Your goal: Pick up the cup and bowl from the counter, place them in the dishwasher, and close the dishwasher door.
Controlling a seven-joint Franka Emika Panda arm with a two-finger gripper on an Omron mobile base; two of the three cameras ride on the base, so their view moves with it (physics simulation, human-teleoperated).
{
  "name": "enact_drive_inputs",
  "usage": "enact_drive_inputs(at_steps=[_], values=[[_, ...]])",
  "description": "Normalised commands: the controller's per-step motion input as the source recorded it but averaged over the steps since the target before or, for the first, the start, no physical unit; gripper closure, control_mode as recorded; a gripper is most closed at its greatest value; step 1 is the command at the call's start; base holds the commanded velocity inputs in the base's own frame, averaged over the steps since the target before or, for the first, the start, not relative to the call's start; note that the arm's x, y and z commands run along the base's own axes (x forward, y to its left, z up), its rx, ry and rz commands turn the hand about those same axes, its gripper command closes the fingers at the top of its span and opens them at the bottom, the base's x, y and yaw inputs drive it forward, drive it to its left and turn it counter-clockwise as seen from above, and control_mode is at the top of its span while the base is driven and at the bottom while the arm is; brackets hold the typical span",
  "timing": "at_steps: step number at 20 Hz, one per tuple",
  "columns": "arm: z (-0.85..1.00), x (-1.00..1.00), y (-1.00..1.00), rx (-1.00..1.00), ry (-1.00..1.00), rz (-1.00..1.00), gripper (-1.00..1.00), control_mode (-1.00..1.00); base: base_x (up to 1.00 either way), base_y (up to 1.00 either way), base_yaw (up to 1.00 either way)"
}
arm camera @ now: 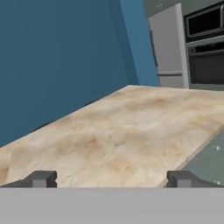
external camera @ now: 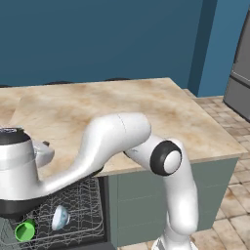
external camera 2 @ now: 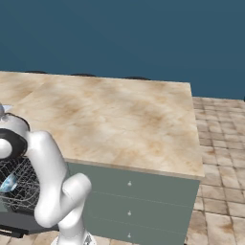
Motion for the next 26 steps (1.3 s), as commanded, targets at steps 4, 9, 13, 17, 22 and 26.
enact_drive_inputs(at_steps=[4, 9, 13, 17, 22, 26], values=[[-0.11, 0.00, -0.41, 0.55, 0.00, -0.02, -1.00, -1.00, 0.00, 0.00, 0.00], [-0.65, -0.05, -0.31, 0.45, 0.00, -0.01, -1.00, -1.00, 0.00, 0.00, 0.00], [-0.81, -0.14, -0.28, 0.42, 0.00, 0.00, -1.00, -1.00, 0.00, 0.00, 0.00], [-0.34, -0.13, -0.42, 0.47, 0.01, 0.10, -1.00, -1.00, 0.00, 0.00, 0.00], [-0.39, -0.03, -0.42, 0.32, 0.01, 0.34, -1.00, -1.00, 0.00, 0.00, 0.00], [-0.44, 0.00, -0.37, 0.24, 0.04, 0.48, -1.00, -1.00, 0.00, 0.00, 0.00]])
